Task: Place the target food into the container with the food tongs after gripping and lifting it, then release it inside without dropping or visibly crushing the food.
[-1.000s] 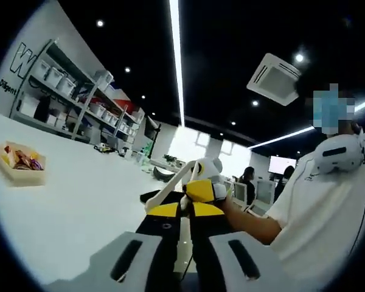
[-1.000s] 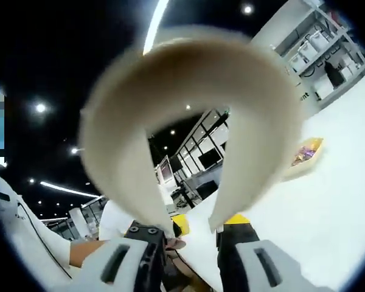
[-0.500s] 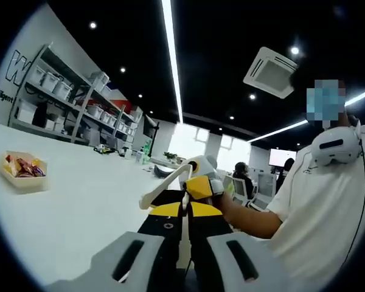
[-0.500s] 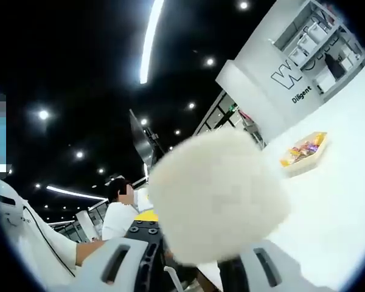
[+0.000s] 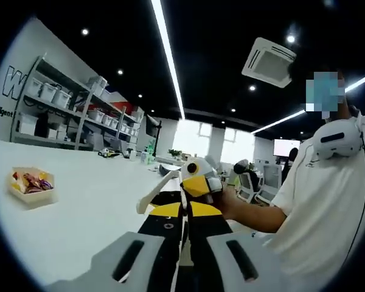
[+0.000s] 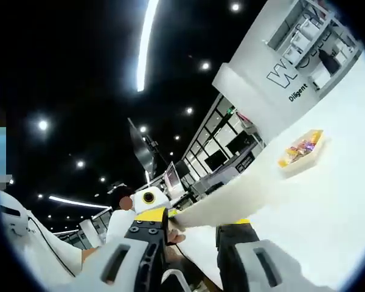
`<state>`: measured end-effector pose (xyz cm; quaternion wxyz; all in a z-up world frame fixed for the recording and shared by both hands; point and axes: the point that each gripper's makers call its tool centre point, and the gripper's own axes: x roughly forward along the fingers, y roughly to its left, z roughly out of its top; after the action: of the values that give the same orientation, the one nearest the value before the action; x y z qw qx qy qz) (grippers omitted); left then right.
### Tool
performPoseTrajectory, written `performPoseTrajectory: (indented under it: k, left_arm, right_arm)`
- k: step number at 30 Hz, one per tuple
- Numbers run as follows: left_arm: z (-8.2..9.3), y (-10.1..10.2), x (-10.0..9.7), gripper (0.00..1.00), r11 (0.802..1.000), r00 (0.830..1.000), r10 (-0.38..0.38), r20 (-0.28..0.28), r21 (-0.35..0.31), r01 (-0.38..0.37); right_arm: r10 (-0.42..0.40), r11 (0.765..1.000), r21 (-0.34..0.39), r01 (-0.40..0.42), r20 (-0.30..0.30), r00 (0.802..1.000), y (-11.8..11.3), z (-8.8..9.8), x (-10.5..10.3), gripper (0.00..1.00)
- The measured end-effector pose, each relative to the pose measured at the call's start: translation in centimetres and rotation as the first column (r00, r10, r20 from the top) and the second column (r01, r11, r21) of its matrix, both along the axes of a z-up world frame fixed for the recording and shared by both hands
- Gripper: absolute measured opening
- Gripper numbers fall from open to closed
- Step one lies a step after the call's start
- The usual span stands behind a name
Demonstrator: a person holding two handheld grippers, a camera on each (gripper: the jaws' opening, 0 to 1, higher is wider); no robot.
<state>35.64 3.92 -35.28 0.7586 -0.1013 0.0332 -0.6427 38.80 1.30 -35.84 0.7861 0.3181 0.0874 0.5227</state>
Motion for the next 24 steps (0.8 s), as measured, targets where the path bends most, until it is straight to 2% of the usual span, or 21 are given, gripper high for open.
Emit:
performPoseTrajectory:
  k: [1, 3, 5, 7, 8, 9, 17, 22, 24]
  left_arm:
    - [0.2, 0.2, 0.0, 0.01, 1.0, 1.0, 0.001, 0.001, -0.004, -0.001]
    - [0.1, 0.5, 0.0, 0.01, 1.0, 1.0, 0.001, 0.009, 0.005, -0.001]
    - [0.6, 0.8, -0.1, 0.01, 0.999, 1.0, 0.0, 0.002, -0.037, 0.0]
    - [0.6, 1.1, 0.1, 0.01, 0.999, 1.0, 0.015, 0.015, -0.032, -0.014]
    - [0.4, 1.1, 0.2, 0.01, 1.0, 1.0, 0.018, 0.013, -0.023, -0.017]
    - [0.2, 1.2, 0.2, 0.01, 1.0, 1.0, 0.019, 0.016, -0.009, -0.019]
    - [-0.1, 1.6, -0.1, 0.01, 1.0, 0.999, 0.026, 0.036, 0.005, -0.026]
    - [-0.7, 2.0, 0.1, 0.01, 0.999, 0.998, 0.033, 0.044, 0.031, -0.034]
    - [-1.0, 2.1, 0.2, 0.01, 0.998, 0.998, 0.036, 0.055, 0.042, -0.039]
  right_arm:
    - [-0.007, 1.0, -0.003, 0.007, 0.009, 1.0, 0.0, 0.0, 0.1, 0.27]
    - [0.017, 1.0, 0.022, -0.017, 0.008, 1.0, 0.1, 0.4, -0.3, 0.23]
    - [-0.003, 0.996, 0.085, 0.0, 0.033, 0.999, -0.3, 1.6, -0.3, 0.22]
    - [-0.003, 0.998, 0.065, 0.003, 0.001, 1.0, -0.3, 1.2, 0.1, 0.21]
    - [-0.005, 1.0, 0.018, 0.004, 0.011, 1.0, -0.2, 0.7, 0.2, 0.22]
    - [-0.005, 1.0, 0.012, 0.005, 0.013, 1.0, -0.2, 0.6, 0.2, 0.22]
    - [-0.044, 0.998, 0.039, 0.045, -0.01, 0.999, -1.2, 0.4, 0.8, 0.22]
    - [-0.037, 0.999, 0.024, 0.037, -0.018, 0.999, -1.4, 0.2, 0.8, 0.2]
    - [-0.056, 0.998, -0.004, 0.056, -0.009, 0.998, -1.6, -0.2, 1.0, 0.21]
